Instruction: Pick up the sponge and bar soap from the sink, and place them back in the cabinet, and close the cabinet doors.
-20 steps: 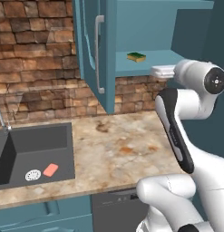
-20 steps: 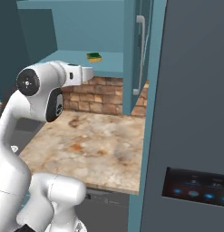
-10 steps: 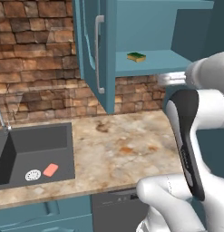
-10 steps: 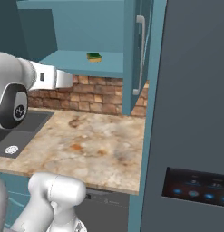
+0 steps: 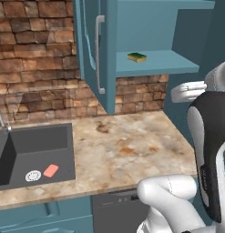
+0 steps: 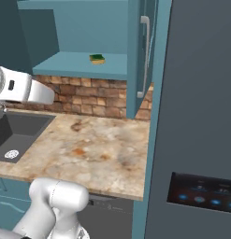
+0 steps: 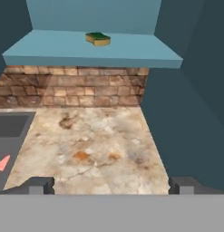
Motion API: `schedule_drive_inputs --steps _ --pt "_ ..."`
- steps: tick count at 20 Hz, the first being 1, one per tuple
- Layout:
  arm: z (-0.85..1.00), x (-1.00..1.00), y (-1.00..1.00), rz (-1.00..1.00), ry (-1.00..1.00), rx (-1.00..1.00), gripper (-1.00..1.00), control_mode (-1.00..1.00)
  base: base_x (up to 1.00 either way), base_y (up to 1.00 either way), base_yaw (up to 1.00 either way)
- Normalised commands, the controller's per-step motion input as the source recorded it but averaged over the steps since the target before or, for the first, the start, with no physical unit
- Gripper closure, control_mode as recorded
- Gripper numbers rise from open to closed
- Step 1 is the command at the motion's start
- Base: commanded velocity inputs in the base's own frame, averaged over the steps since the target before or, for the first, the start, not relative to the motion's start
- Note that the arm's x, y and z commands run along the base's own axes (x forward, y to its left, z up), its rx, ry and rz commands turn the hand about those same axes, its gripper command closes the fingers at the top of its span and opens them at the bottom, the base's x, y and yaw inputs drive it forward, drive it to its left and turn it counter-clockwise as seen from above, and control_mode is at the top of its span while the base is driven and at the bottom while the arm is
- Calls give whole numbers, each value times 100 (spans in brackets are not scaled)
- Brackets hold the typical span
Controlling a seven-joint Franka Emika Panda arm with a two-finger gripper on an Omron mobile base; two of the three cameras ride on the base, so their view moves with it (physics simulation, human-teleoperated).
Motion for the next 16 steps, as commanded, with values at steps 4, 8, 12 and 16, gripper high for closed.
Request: schedule_drive_inputs --steps 4,8,12,16 --pt "-14 -63 0 0 9 0 -100 -100 0 0 0" --pt "-45 -46 0 4 1 0 -100 -100 0 0 0" --pt "-42 -8 0 8 0 1 -100 -100 0 0 0" --pt "0 0 0 0 0 0 -100 100 -23 27 13"
